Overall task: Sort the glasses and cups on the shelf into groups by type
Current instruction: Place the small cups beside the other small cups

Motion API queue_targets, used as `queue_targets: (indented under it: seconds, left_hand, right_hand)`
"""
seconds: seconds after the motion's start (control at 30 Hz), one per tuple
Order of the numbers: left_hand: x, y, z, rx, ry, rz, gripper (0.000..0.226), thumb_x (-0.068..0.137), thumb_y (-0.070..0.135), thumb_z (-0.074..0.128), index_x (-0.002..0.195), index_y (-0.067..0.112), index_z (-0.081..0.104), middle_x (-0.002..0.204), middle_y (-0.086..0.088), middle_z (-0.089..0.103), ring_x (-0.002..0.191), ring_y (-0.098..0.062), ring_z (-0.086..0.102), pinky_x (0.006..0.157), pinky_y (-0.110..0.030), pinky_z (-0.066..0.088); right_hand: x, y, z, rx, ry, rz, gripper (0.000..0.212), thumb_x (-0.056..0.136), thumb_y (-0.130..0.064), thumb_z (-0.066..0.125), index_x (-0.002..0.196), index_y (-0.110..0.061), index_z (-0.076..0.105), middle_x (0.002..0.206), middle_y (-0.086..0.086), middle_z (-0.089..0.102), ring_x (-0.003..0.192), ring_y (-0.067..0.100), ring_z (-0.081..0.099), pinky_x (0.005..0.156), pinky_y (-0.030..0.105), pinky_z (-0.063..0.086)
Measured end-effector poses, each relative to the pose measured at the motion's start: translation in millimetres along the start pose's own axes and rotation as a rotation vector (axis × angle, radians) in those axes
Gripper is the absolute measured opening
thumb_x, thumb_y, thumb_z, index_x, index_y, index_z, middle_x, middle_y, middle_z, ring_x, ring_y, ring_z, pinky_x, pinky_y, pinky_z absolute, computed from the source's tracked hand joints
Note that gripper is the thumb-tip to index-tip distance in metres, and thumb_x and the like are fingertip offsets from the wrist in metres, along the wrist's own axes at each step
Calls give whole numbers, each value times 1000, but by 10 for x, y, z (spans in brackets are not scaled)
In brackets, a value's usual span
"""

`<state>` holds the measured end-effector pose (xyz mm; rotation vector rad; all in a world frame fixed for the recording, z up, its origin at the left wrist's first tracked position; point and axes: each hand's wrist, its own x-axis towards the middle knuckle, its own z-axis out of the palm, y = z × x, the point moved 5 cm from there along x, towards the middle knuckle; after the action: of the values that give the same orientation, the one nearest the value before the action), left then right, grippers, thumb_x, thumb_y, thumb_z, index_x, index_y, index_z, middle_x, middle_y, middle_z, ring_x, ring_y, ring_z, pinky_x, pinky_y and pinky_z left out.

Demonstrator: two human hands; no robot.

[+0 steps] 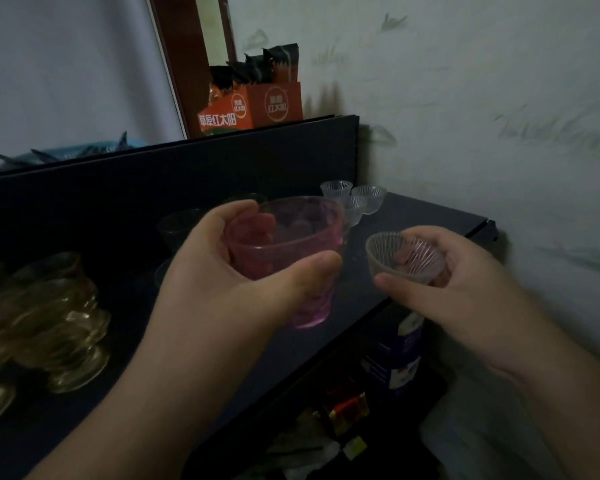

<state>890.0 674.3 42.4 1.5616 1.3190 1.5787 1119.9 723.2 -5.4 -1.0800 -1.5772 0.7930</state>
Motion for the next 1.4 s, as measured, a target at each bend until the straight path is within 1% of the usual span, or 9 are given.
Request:
queue_targets:
  seconds: [0.07,0.2,0.37,0.5,0.6,0.73,0.97,1.2,1.4]
  left_hand:
    - [197,45,81,29,15,-4,93,34,54,86,121,33,59,100,21,70,84,2,68,60,-16,53]
    - [624,208,283,135,27,29,99,35,56,81,126,26,57,98,16,72,85,-4,70,71,-26,57]
    - [1308,393,703,226,-1,-8,53,45,44,81,92,32,58,81,17,73,75,-5,72,62,-16,54]
    - [1969,178,960,397,-6,-129,37,61,37,84,85,32,57,78,10,73,76,-10,71,73,-27,57]
    - [2356,-86,1117,578,-71,-276,42,66,41,84,98,23,63,94,-1,70,85,-17,69,77,-33,57]
    - [2720,-330,1227,827,-77,-319,50,66,49,82,99,20,59,96,0,63,84,-15,62,64,-27,50]
    - [2911,-712,1205,1161,-164,-444,59,62,57,80,98,15,62,94,-3,62,82,-18,59,59,-29,42]
    - [2902,-936,1269,1237,-244,-540,51,68,47,78,101,12,60,97,-5,62,84,-19,61,73,-35,53]
    - [2888,-1010,1254,1276,-245,-529,49,69,45,79,98,9,64,95,-8,65,82,-20,62,72,-37,54]
  right_hand:
    - [177,85,-67,-17,-19,-5,58,60,-59,85,109,-37,65,104,-11,75,93,8,72,89,46,56]
    - [587,320,-260,-54,-37,-25,69,56,-67,80,116,-38,62,107,-15,72,94,2,70,88,40,56]
    - [1140,605,-495,-116,-113,-36,76,53,-73,77,119,-42,59,112,-19,69,101,-1,66,93,39,53]
    - [1483,797,-597,-73,-219,-52,71,56,-67,80,118,-39,61,111,-19,71,101,0,67,93,40,54]
    - [1678,910,-655,-54,-269,-45,63,59,-59,84,114,-40,62,107,-22,71,96,-3,67,90,36,55]
    - [1882,1006,-724,-44,-321,-47,48,62,-50,86,101,-47,59,103,-38,63,91,-11,64,79,23,50]
    - [2070,1197,-771,-63,-386,-43,56,59,-53,86,107,-43,59,104,-37,64,92,-12,64,82,22,50]
    - [2196,1384,-772,-149,-391,-36,73,50,-70,80,114,-40,60,109,-18,67,96,-4,65,87,31,54]
    - [2251,1395,-783,-194,-404,-85,50,59,-47,87,98,-45,57,105,-17,64,89,-11,61,72,10,44]
